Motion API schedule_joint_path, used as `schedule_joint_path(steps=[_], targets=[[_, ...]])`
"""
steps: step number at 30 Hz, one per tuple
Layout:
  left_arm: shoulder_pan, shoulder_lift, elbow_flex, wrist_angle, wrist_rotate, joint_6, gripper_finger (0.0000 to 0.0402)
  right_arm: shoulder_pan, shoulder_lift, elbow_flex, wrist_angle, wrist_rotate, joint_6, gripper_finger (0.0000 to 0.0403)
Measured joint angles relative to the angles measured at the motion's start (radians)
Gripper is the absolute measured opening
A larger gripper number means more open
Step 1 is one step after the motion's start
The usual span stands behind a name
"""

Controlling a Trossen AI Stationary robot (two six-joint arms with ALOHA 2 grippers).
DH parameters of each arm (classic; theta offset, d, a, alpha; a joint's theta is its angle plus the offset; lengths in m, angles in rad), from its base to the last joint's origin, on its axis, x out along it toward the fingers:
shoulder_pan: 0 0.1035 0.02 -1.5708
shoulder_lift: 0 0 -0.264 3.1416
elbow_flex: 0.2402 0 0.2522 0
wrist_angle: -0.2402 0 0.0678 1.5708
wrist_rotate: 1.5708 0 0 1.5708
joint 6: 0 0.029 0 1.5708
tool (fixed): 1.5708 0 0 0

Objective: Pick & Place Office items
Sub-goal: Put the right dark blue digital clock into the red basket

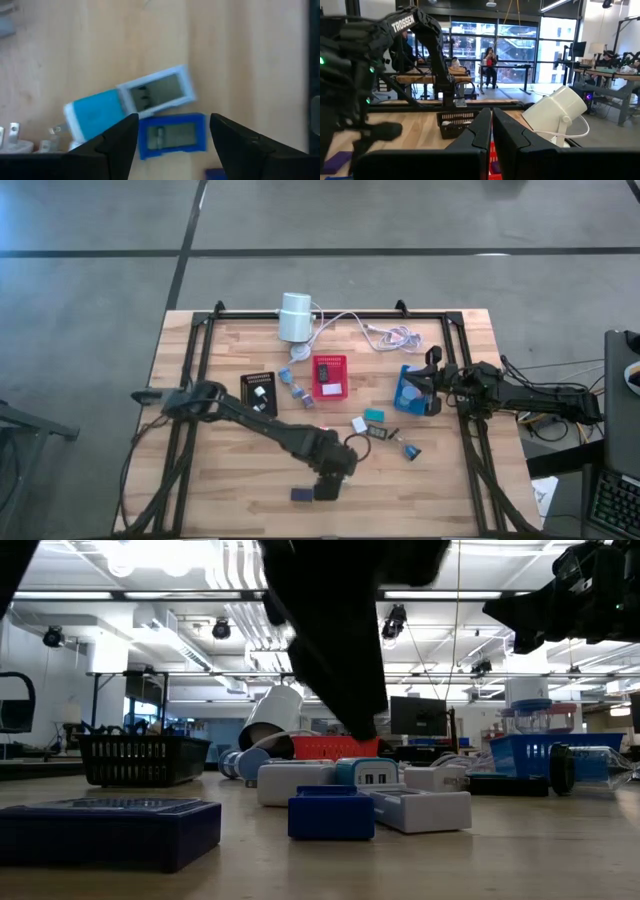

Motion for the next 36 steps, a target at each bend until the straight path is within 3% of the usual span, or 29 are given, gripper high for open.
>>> schedule_joint_path(steps=[15, 22, 30, 36], targets=[[0.051, 0.022, 0.023, 0.024, 0.067, 0.008, 0.0250, 0.000, 0.000, 0.000, 0.000, 0.000, 0.000, 0.0012], [0.066, 0.002, 0.024, -0.030, 0.053, 0.216, 0.0250, 0.000, 0.000, 0.000, -0.003, 0.000, 0.005, 0.0012], [0.038, -0.029, 0.022, -0.065, 0.108, 0.111, 0.0250, 0.000, 0.000, 0.000, -0.006, 0.000, 0.000, 0.0012], [0.027, -0.018, 0.013, -0.048, 0.047, 0.041, 0.0250, 0.000, 0.000, 0.000, -0.007, 0.000, 0.033, 0.0012]])
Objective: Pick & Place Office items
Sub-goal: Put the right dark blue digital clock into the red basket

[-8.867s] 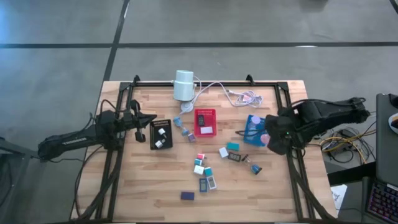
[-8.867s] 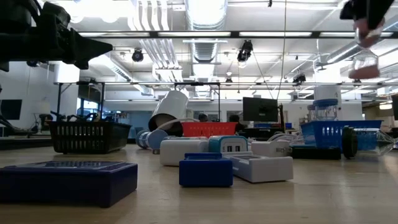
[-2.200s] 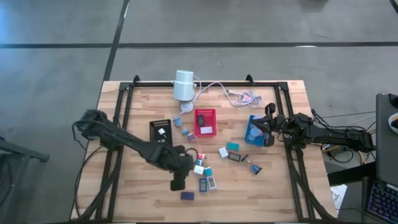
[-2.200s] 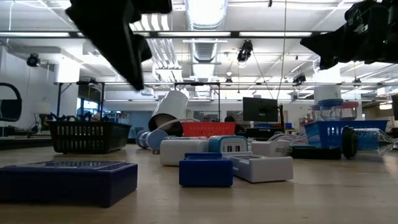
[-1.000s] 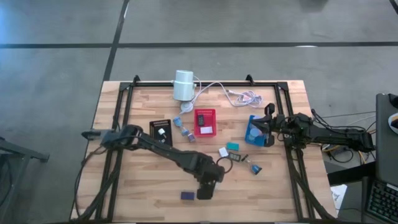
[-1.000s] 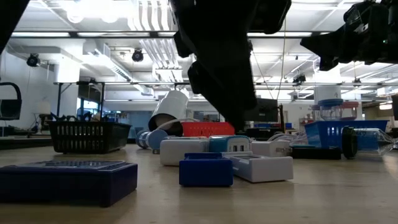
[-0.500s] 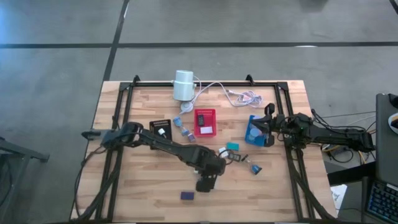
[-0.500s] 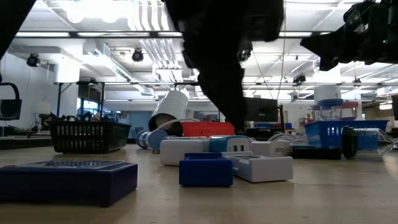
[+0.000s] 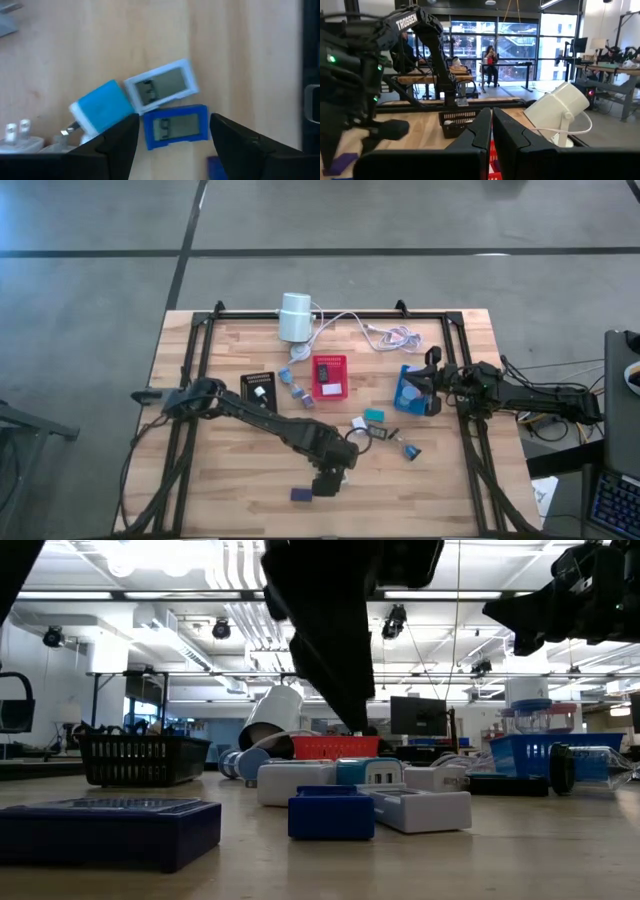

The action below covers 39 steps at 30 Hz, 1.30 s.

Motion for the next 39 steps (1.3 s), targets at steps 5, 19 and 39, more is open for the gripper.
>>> schedule_joint_path(steps=[5, 19, 39], targets=[[-0.021, 0.000, -0.024, 0.004, -0.007, -0.006, 0.0274, 0.000, 0.000, 0.000, 0.000, 0.000, 0.013, 0.0012], [-0.083, 0.000, -0.042, 0.069, -0.173, -0.054, 0.0398, 0.000, 0.008, 0.000, -0.027, -0.002, 0.060, 0.0012], [-0.103, 0.000, -0.185, 0.160, -0.176, -0.093, 0.0397, 0.000, 0.008, 0.000, -0.046, -0.003, 0.053, 0.0012]])
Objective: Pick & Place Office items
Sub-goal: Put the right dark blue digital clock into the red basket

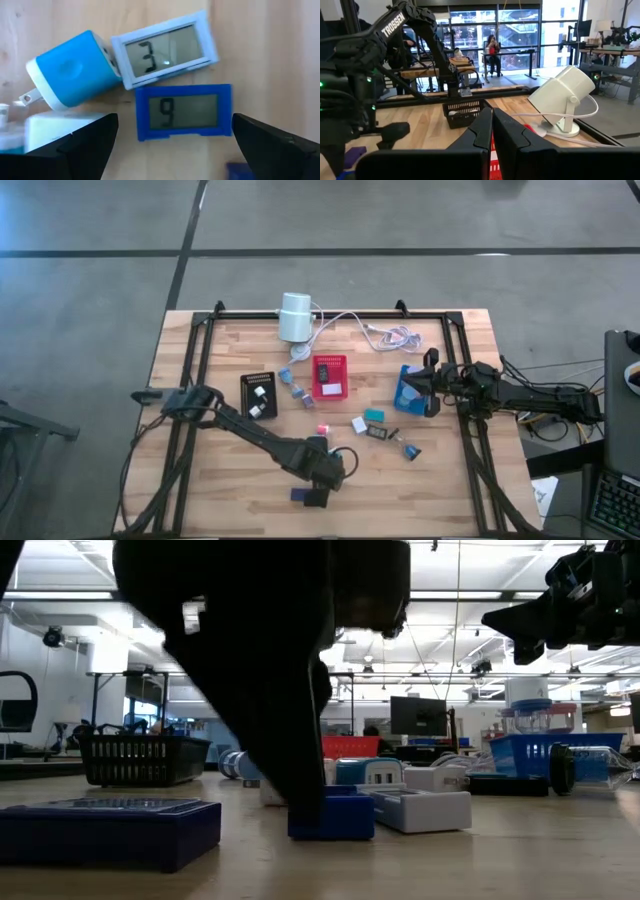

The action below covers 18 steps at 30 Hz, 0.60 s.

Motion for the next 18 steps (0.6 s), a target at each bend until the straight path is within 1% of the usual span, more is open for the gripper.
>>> schedule_joint_path(steps=[9, 18], targets=[[0.000, 0.001, -0.018, 0.103, -0.001, 0.040, 0.0397, 0.000, 0.000, 0.000, -0.004, 0.000, 0.000, 0.0012], [-0.001, 0.000, -0.023, 0.100, 0.018, 0.031, 0.0397, 0.000, 0.019, 0.000, -0.009, 0.000, -0.001, 0.0012]])
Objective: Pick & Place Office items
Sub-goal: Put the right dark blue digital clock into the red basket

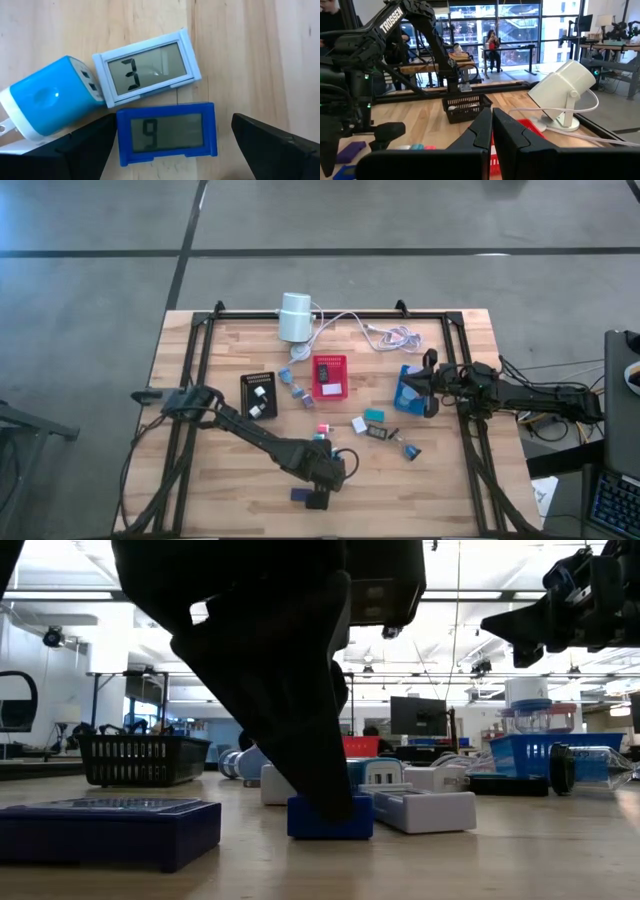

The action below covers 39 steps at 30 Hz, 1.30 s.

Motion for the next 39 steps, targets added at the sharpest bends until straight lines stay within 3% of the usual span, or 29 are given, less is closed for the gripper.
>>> schedule_joint_path(steps=[9, 12, 17, 25, 28, 33, 39], targets=[[0.000, -0.004, -0.040, 0.036, -0.009, -0.017, 0.0384, 0.000, 0.005, 0.000, -0.022, 0.000, -0.005, 0.0012], [0.001, -0.005, -0.044, 0.041, -0.012, -0.023, 0.0347, 0.000, 0.006, 0.000, -0.022, 0.002, -0.011, 0.0012], [0.008, -0.005, -0.028, 0.030, 0.044, -0.022, 0.0250, 0.000, 0.005, 0.000, -0.022, 0.003, -0.011, 0.0012], [0.005, -0.034, 0.001, -0.039, 0.132, 0.038, 0.0248, 0.000, 0.005, 0.000, -0.055, 0.003, -0.026, 0.0012], [0.003, -0.113, 0.001, -0.048, 0.115, 0.080, 0.0248, 0.000, 0.005, 0.000, -0.062, 0.003, -0.027, 0.0012], [0.001, -0.301, -0.060, -0.038, -0.033, 0.134, 0.0248, 0.000, 0.005, 0.000, -0.066, 0.003, -0.027, 0.0012], [0.001, -0.645, -0.303, 0.142, -0.183, 0.159, 0.0248, 0.000, 0.005, 0.000, -0.070, 0.003, -0.012, 0.0012]])
